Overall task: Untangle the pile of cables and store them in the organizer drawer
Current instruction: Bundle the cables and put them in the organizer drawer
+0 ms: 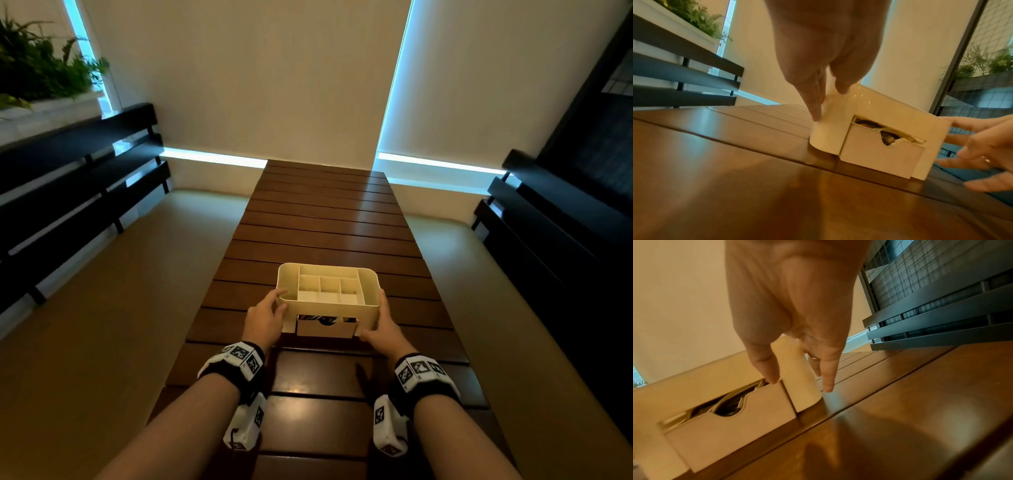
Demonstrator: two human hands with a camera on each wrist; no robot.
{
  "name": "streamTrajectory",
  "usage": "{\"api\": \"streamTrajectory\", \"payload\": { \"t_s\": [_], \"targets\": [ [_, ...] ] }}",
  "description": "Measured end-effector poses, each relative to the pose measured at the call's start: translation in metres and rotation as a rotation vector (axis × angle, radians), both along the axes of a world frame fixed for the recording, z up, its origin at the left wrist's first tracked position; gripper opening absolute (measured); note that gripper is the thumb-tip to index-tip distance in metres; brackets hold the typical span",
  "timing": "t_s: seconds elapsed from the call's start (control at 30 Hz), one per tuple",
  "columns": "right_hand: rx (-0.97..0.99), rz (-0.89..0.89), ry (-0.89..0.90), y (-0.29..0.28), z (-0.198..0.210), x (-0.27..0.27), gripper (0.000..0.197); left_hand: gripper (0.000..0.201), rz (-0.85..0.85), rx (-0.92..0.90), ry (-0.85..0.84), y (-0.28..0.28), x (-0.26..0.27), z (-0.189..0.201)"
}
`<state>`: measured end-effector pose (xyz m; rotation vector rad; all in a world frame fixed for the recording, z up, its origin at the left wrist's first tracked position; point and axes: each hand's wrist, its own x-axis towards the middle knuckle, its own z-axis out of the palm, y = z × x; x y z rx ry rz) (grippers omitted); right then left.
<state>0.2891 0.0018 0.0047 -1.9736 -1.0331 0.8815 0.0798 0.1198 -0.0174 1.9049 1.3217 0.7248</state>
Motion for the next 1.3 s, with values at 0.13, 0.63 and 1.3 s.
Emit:
{"api": "streamTrajectory", "payload": {
  "t_s": [0.13,0.63,1.3],
  "targets": [
    [-0.059,0.035,-0.134,-0.005,-0.011,0.003,0.113,0.025,-0.074,0.036,0.125,0.007,-0.005,-0.006],
    [-0.326,0.299,-0.668,0.026,0.023,0.015,0.021,0.04,-0.564,0.208,0.86,0.038,-0.001,0.04],
    [-0.169,0.029,-0.775,0.019,0.02,-0.01,0.074,0.046,-0.319,0.472,0.566,0.021,0.009,0.031]
  ]
}}
